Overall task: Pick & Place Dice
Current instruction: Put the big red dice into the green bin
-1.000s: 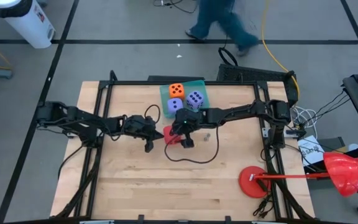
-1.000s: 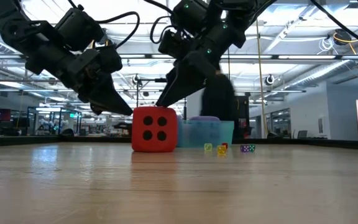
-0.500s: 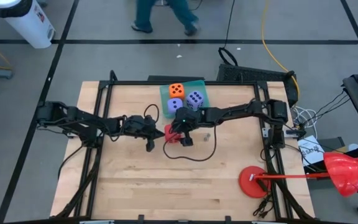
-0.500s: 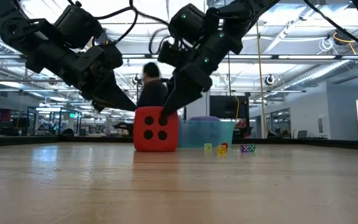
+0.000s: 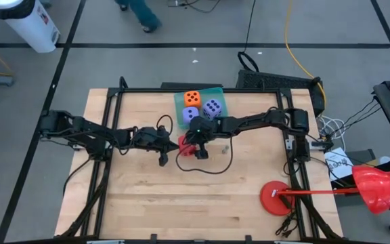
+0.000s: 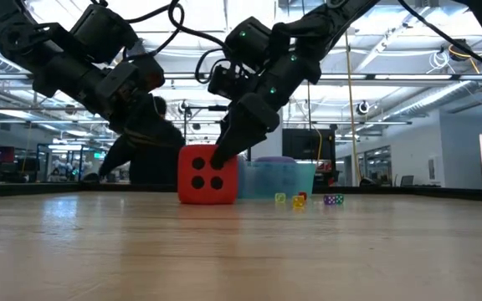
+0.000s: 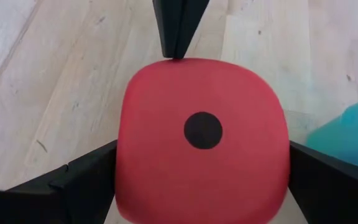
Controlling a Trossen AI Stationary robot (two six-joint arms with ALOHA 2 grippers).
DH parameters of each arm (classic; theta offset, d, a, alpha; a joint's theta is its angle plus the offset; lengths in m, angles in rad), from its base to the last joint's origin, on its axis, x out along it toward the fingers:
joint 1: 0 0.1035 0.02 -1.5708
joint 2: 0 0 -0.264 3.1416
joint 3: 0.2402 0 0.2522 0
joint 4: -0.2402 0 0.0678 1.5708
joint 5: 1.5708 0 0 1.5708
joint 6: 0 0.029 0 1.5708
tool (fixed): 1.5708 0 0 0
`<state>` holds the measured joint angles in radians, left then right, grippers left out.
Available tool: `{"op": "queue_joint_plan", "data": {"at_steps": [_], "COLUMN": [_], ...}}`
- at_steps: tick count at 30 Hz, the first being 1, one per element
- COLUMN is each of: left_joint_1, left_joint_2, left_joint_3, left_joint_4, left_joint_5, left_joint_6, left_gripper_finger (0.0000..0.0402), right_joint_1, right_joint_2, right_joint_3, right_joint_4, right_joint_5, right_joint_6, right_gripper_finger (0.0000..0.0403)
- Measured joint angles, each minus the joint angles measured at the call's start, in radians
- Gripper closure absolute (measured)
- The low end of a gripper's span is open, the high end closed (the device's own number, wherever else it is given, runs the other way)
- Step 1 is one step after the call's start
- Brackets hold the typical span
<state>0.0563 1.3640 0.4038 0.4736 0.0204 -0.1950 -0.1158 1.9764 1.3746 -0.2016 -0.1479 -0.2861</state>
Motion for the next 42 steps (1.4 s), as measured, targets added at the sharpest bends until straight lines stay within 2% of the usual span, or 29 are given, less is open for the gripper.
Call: {"op": "queue_joint_plan", "data": {"at_steps": [13,18,27,31,36,39,42], "left_joint_1": [0.0,-0.002,-0.047,-0.061,-0.045,0.01,0.085], "left_joint_2": [-0.019,-0.085,-0.239,-0.248,-0.241,-0.235,-0.224], "left_joint_3": [0.0,-0.001,0.0,0.0,0.0,0.001,0.049], "left_joint_4": [0.0,-0.048,-0.099,-0.066,-0.017,-0.031,-0.063], "left_joint_5": [0.001,0.024,0.023,0.001,-0.092,-0.077,-0.04], "left_joint_6": [0.034,-0.001,-0.015,-0.054,-0.093,-0.092,-0.088], "left_gripper_finger": [0.0377,0.0376,0.0376,0.0376,0.0376,0.0376,0.0376], "right_joint_1": [-0.003,-0.019,-0.075,-0.156,-0.305,-0.382,-0.429], "right_joint_2": [-0.005,-0.087,-0.334,-0.432,-0.465,-0.454,-0.424], "right_joint_3": [-0.005,-0.01,-0.008,-0.005,-0.005,-0.005,-0.005], "right_joint_4": [-0.004,-0.043,-0.113,-0.115,-0.118,-0.101,-0.084], "right_joint_5": [-0.033,-0.034,0.102,0.153,0.069,0.019,0.014], "right_joint_6": [0.018,0.015,-0.062,-0.109,-0.144,-0.147,-0.153], "right_gripper_finger": [0.0008,0.0009,0.0009,0.0009,0.0009,0.0009,0.0009]}}
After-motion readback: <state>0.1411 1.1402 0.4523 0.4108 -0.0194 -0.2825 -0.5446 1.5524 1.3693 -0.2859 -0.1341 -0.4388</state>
